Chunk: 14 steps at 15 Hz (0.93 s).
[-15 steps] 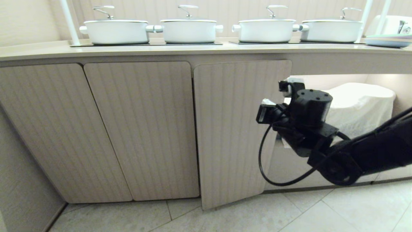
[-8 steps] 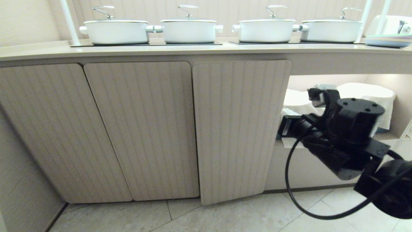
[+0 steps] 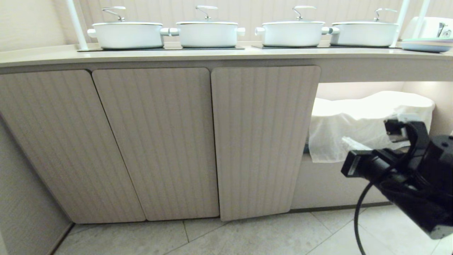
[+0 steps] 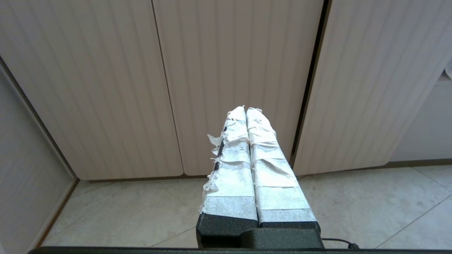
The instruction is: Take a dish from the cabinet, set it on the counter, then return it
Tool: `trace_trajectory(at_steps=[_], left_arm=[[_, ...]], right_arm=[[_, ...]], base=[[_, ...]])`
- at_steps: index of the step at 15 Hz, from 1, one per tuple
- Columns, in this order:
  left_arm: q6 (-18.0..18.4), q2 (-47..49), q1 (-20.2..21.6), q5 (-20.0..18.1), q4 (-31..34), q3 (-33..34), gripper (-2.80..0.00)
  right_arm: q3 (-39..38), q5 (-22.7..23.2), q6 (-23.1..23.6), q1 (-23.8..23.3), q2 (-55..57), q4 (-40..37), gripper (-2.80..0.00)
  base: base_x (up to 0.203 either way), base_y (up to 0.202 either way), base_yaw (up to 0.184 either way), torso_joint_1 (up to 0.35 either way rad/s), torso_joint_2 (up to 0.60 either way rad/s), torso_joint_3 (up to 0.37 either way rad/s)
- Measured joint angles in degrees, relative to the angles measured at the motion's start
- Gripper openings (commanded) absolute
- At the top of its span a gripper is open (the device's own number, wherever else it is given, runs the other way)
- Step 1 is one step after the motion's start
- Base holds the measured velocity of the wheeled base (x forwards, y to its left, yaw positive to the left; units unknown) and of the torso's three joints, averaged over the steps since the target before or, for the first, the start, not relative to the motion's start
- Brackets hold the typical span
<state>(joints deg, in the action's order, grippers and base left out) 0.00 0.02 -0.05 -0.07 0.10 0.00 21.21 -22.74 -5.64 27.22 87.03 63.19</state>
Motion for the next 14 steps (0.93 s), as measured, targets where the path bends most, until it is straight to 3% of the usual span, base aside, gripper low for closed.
trace_trajectory(at_steps=[7, 11, 14], left_arm=[[0.0, 0.0, 0.0, 0.0, 0.0, 0.0, -2.80], [0.0, 0.0, 0.0, 0.0, 0.0, 0.0, -2.80], [0.0, 0.0, 0.0, 0.0, 0.0, 0.0, -2.80]], right_arm=[[-19.5, 0.6, 4.5, -0.2, -11.9, -0.7, -2.80], [-21.0, 0.7, 5.0, -3.1, -18.7, -9.8, -2.80], [-21.1, 3.9, 5.4, -9.2, -24.2, -19.3, -2.80]], base=[[0.000, 0.000, 0.000, 0.000, 0.00, 0.000], [0.000, 0.000, 0.000, 0.000, 0.00, 0.000], [0.000, 0.000, 0.000, 0.000, 0.00, 0.000]])
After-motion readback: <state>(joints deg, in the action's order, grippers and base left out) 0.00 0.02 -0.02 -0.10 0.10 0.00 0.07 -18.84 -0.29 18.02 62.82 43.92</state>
